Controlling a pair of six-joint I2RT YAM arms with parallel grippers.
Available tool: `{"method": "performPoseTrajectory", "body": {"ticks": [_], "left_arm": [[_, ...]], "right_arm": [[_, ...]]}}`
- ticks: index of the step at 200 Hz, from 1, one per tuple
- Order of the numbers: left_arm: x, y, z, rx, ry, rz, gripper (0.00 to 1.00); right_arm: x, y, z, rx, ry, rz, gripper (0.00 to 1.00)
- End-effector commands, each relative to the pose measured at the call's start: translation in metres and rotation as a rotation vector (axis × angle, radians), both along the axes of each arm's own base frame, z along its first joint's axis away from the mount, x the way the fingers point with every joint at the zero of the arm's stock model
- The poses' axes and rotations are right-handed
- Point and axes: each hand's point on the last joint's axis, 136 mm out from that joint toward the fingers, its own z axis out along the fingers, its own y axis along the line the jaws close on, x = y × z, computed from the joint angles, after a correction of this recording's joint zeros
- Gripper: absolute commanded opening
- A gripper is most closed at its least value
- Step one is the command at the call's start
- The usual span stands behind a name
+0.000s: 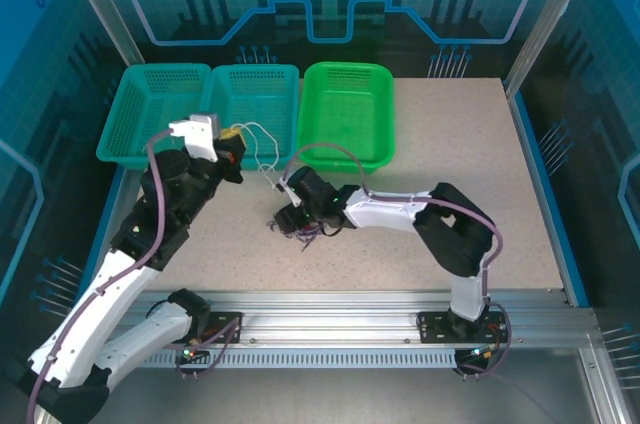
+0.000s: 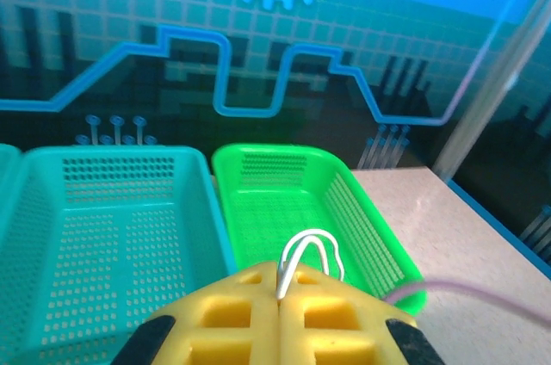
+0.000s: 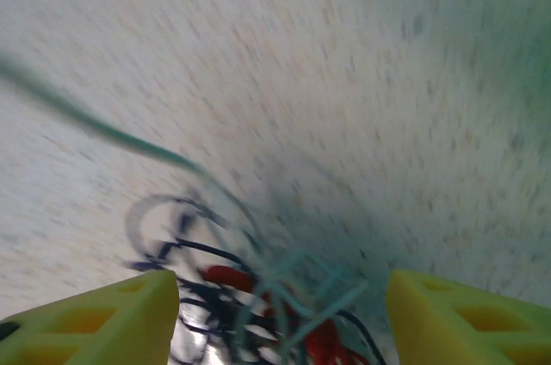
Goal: Untangle the cables
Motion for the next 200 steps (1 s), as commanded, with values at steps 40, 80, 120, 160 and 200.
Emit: {"method": "performPoseTrajectory", "body": {"ticks": [40, 80, 120, 160, 200], "left_arm": [[-0.001, 0.091, 0.063, -0.15, -0.083, 0.286, 0.0], [0.009, 0.11, 0.09, -0.159, -0.124, 0.318, 0.0], [0.04, 0.135, 0.102, -0.148, -0.126, 0.361, 0.0], [0.082, 0.198, 0.099, -0.139, -0.106, 0.507, 0.0], [0.135, 0.262, 0.068, -0.161, -0.024, 0.595, 0.0]], "right_arm": [[-0.017, -0.107, -0.048, -0.21, 0.144, -0.251, 0.35], [-0.036, -0.152, -0.046, -0.214, 0.168, -0.358, 0.38], [-0.04, -0.143, 0.002, -0.1, 0.146, -0.328, 0.65], [-0.035, -0.139, 0.071, 0.016, 0.063, -0.315, 0.74], [-0.033, -0.15, 0.123, 0.122, -0.021, -0.342, 0.79]]}}
